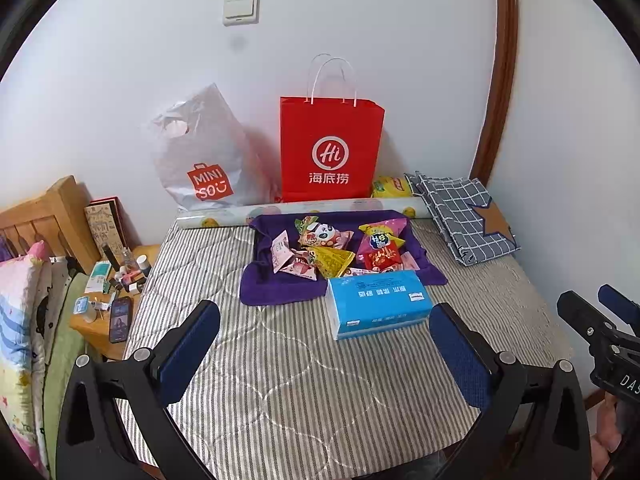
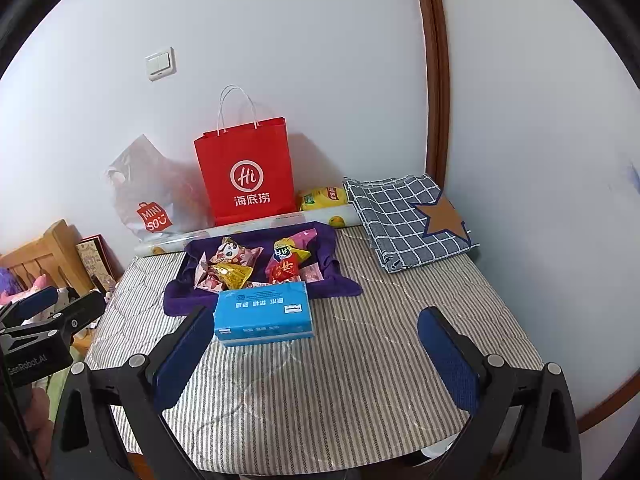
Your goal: Organize snacks
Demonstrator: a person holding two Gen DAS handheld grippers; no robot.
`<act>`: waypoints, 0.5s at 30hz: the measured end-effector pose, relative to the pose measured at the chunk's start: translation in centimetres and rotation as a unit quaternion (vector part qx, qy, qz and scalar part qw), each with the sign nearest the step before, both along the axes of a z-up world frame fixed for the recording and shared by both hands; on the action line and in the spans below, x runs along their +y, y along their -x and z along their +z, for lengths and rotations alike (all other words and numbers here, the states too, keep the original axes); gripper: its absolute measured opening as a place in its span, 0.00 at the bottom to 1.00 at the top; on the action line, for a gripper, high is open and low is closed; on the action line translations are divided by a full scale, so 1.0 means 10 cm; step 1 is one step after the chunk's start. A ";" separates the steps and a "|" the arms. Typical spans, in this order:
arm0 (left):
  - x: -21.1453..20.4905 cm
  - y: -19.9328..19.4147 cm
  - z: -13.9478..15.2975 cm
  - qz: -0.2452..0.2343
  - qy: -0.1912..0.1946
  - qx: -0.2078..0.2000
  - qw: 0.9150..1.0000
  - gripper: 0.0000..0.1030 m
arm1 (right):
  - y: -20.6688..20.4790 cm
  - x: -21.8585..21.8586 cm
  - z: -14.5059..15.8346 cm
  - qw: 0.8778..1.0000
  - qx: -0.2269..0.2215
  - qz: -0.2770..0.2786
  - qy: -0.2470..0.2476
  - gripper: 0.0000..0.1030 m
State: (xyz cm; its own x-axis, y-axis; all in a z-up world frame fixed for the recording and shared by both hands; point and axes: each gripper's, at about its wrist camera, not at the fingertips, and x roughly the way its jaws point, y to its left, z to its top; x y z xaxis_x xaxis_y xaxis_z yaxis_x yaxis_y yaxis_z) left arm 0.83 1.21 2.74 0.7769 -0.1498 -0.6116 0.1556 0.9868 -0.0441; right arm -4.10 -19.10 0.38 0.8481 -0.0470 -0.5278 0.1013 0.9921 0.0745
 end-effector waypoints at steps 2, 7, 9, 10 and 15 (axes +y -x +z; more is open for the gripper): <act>0.00 0.00 0.00 0.000 0.001 0.000 1.000 1.00 | 0.00 0.01 0.00 1.000 0.000 0.000 0.000 1.00; 0.00 0.01 0.01 0.001 0.001 -0.002 1.000 1.00 | -0.01 0.02 -0.01 1.000 0.000 0.002 -0.001 1.00; 0.00 0.01 0.01 0.001 0.001 -0.002 1.000 1.00 | -0.01 0.03 0.00 1.000 -0.001 0.003 -0.002 1.00; 0.00 0.00 0.01 0.001 0.000 -0.002 1.000 1.00 | -0.01 0.04 0.00 1.000 -0.001 0.004 -0.001 1.00; 0.00 0.01 0.01 0.002 0.001 -0.002 1.000 1.00 | -0.01 0.06 0.00 1.000 0.000 0.005 -0.001 1.00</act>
